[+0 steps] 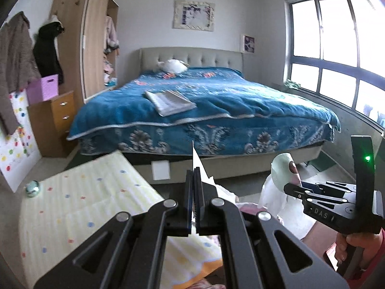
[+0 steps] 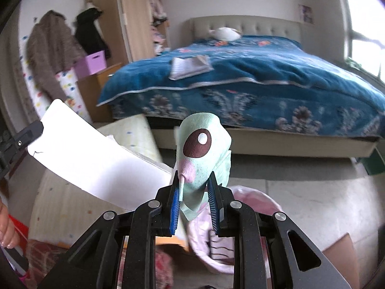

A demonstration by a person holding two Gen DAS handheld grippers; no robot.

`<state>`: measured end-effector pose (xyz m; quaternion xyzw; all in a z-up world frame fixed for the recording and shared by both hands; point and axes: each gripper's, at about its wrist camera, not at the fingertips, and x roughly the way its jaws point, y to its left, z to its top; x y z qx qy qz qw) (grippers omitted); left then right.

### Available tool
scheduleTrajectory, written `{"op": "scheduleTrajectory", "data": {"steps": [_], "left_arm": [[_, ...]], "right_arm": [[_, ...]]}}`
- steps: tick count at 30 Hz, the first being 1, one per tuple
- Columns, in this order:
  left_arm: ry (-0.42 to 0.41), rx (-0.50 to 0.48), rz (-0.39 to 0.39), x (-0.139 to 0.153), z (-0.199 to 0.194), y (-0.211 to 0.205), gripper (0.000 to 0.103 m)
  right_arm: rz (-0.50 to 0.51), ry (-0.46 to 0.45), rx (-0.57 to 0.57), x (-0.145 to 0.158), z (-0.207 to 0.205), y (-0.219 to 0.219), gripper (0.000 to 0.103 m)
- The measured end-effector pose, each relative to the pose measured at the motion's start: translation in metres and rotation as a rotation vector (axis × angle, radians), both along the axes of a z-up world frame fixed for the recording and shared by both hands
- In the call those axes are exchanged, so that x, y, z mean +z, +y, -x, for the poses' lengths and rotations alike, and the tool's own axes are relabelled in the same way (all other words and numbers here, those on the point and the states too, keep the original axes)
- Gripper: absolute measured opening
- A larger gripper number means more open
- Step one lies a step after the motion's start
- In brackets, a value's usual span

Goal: Collect trash
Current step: 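Carry the paper and pouch with both tools to the wastebasket, then open both tools to drop the paper and pouch into the wastebasket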

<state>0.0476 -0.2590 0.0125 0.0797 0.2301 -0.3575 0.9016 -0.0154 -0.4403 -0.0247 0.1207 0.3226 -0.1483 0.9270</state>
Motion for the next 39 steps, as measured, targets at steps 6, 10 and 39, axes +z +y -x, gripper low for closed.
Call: {"op": "scheduleTrajectory", "data": {"steps": [6, 10, 39], "left_arm": [[0.044, -0.043, -0.033, -0.030, 0.002, -0.041, 0.000], [0.063, -0.064, -0.064, -0.045, 0.001, -0.061, 0.000], [0.108, 0.044, -0.127, -0.053, -0.005, -0.032, 0.087]], "right_arm": [[-0.033, 0.052, -0.063, -0.024, 0.014, -0.037, 0.022], [-0.055, 0.087, -0.084, -0.042, 0.019, -0.058, 0.022], [-0.121, 0.109, -0.103, -0.060, 0.017, -0.057, 0.088]]}}
